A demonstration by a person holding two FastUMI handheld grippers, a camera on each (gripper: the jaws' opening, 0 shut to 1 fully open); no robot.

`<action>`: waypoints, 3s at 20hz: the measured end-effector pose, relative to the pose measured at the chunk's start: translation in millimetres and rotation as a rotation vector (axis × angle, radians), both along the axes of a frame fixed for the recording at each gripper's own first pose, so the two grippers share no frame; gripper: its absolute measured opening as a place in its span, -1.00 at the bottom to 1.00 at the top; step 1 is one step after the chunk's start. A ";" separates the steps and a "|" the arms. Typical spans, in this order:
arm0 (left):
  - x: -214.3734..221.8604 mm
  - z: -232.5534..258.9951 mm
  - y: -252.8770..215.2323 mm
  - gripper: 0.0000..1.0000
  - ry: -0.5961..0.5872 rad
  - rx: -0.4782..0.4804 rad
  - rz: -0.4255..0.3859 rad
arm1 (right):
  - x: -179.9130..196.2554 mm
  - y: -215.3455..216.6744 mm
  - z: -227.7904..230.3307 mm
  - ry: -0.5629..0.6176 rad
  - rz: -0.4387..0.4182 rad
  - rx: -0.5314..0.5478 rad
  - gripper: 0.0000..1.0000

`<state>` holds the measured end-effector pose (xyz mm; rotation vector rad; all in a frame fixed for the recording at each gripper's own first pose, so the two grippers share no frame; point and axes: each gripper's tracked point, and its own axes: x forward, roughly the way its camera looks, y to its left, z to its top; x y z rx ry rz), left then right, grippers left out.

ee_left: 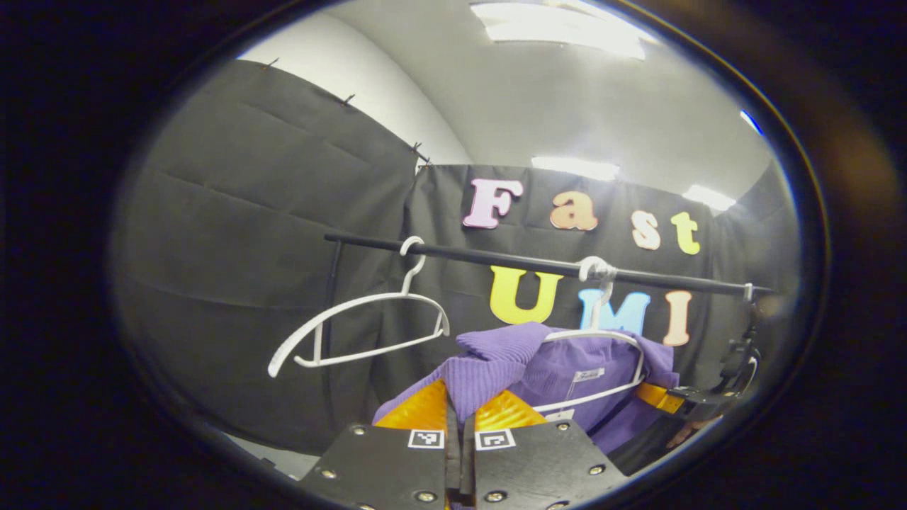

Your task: Grasp the clothes on the hanger with both hands and then place them into the laundry hamper below.

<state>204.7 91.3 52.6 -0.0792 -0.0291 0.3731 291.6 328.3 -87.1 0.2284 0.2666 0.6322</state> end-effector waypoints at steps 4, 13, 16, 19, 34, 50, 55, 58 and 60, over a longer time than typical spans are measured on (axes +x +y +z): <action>-0.1 16.9 17.8 -0.99 -0.039 -0.037 -0.025 | -6.8 -9.7 13.8 -0.023 -0.051 -0.015 -0.97; 1.7 35.9 53.3 -0.99 -0.068 -0.018 -0.043 | -26.3 -13.4 34.0 -0.059 -0.099 -0.033 -0.97; -4.2 36.6 72.0 -1.00 -0.069 -0.024 -0.058 | -34.5 -9.2 37.4 -0.063 -0.099 -0.049 -0.97; -9.6 30.9 86.3 -0.99 -0.059 -0.042 -0.064 | -37.8 -7.8 42.7 -0.066 -0.105 -0.058 -0.97; -22.8 -56.3 133.3 -0.99 0.027 -0.229 -0.040 | -57.7 -0.3 46.1 -0.083 -0.083 -0.100 -0.97; -12.5 -84.1 77.7 -0.98 0.107 -0.165 -0.055 | -28.6 -16.6 39.5 -0.091 -0.100 -0.064 -0.97; 1.8 -89.8 47.9 -0.99 0.114 -0.166 -0.072 | -11.7 -27.7 41.9 -0.122 -0.100 -0.054 -1.00; 4.9 -90.1 37.5 -1.00 0.106 -0.167 -0.060 | -1.6 -33.8 46.6 -0.142 -0.099 -0.042 -0.96; 7.6 -93.4 28.6 -0.91 0.094 -0.173 -0.051 | 5.3 -36.1 50.0 -0.162 -0.094 -0.036 -0.96</action>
